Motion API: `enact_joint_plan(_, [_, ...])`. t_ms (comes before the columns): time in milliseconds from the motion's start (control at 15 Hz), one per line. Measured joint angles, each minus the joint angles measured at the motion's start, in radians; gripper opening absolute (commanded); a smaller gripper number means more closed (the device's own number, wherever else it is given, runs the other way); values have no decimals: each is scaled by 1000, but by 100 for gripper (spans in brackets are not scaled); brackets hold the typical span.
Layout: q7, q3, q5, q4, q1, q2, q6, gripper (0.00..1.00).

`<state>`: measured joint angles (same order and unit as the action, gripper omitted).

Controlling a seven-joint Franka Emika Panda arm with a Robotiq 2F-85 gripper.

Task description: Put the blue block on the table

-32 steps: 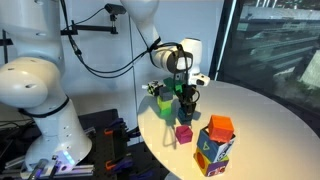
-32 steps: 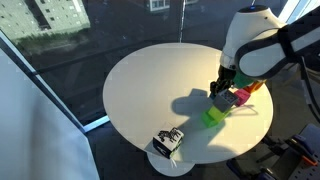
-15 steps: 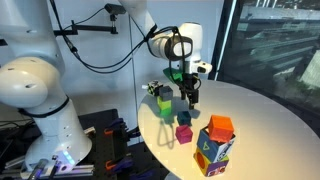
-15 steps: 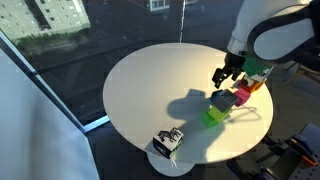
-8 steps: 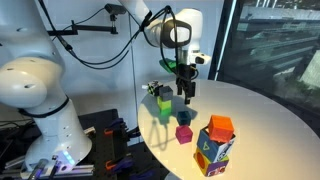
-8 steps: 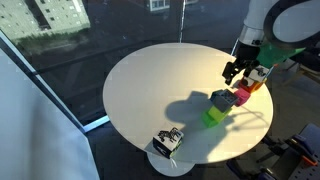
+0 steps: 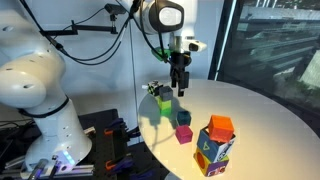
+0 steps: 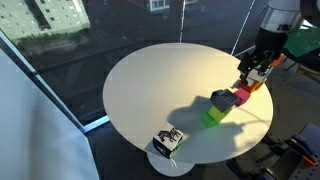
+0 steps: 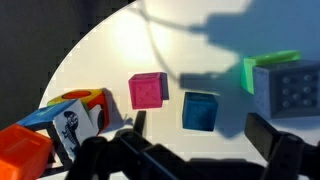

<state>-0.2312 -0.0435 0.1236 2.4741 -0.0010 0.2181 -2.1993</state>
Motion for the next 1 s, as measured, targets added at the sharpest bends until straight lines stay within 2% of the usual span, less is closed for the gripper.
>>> enact_joint_plan(667, [166,-6,-95,40,-1,208,214,100])
enact_joint_plan(1000, [205,-14,-96,72,-3,298,236,100])
